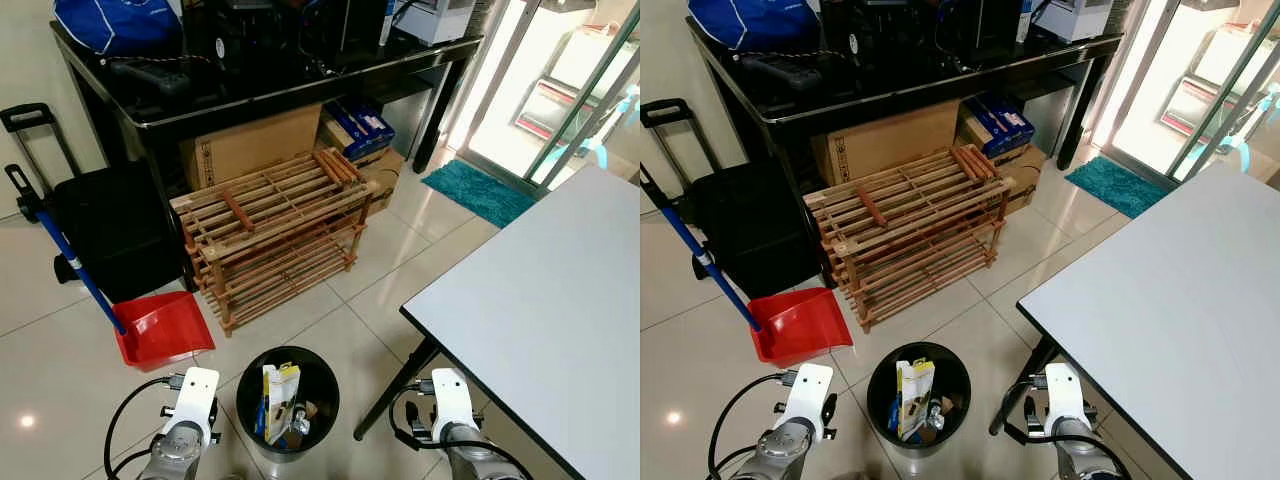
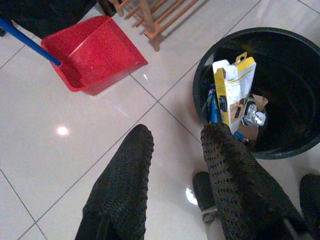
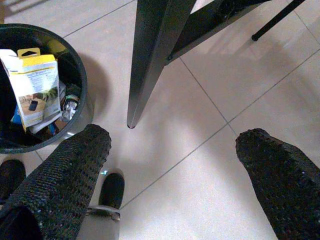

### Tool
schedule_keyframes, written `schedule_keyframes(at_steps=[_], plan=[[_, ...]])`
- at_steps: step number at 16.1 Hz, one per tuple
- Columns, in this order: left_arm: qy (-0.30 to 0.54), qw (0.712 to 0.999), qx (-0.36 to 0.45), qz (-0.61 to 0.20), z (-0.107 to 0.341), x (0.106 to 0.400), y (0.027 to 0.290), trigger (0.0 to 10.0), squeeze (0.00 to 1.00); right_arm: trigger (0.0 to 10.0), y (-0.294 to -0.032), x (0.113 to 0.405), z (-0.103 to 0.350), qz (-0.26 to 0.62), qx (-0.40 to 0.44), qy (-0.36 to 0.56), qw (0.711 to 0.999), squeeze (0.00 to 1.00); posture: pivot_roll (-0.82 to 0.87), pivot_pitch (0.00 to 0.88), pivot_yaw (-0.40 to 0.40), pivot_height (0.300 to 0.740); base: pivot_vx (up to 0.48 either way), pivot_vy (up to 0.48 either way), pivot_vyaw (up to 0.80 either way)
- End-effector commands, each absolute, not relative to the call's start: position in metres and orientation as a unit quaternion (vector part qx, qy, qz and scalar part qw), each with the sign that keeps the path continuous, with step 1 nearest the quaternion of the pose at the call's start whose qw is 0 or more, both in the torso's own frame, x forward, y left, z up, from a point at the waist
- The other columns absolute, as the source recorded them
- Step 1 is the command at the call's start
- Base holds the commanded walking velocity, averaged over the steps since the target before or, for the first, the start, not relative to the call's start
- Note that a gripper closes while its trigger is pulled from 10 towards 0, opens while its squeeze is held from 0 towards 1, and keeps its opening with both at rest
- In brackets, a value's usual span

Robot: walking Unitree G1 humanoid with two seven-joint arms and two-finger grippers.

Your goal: Picking trash to rubbish bin

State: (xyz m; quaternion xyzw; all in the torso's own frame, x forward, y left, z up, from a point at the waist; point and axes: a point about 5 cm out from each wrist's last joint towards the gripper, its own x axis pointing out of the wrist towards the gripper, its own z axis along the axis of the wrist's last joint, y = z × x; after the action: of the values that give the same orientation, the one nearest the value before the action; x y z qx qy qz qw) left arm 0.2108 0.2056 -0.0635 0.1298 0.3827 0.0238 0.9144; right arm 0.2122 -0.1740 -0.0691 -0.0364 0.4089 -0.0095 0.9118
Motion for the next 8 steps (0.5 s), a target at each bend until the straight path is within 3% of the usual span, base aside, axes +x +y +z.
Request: schedule_keyframes(at_steps=[1,8], plan=[[0.391,0.911,0.132,0.024,-0.0672,0.2054,0.2032,10.0,0.0,10.0,-0.1774,0.2055,-0.0727,-0.011,-0.037,0.418,0.908,0.0,0.03,0.0,-0.096,0.74,0.0,0.0,0.0],[0.393,0.909,0.135,0.017,-0.0692,0.2022,0.2016,10.0,0.0,10.0,-0.1777,0.2035,-0.0737,-0.007,-0.038,0.42,0.907,0.0,0.03,0.0,-0.101,0.74,0.0,0.0,0.0]])
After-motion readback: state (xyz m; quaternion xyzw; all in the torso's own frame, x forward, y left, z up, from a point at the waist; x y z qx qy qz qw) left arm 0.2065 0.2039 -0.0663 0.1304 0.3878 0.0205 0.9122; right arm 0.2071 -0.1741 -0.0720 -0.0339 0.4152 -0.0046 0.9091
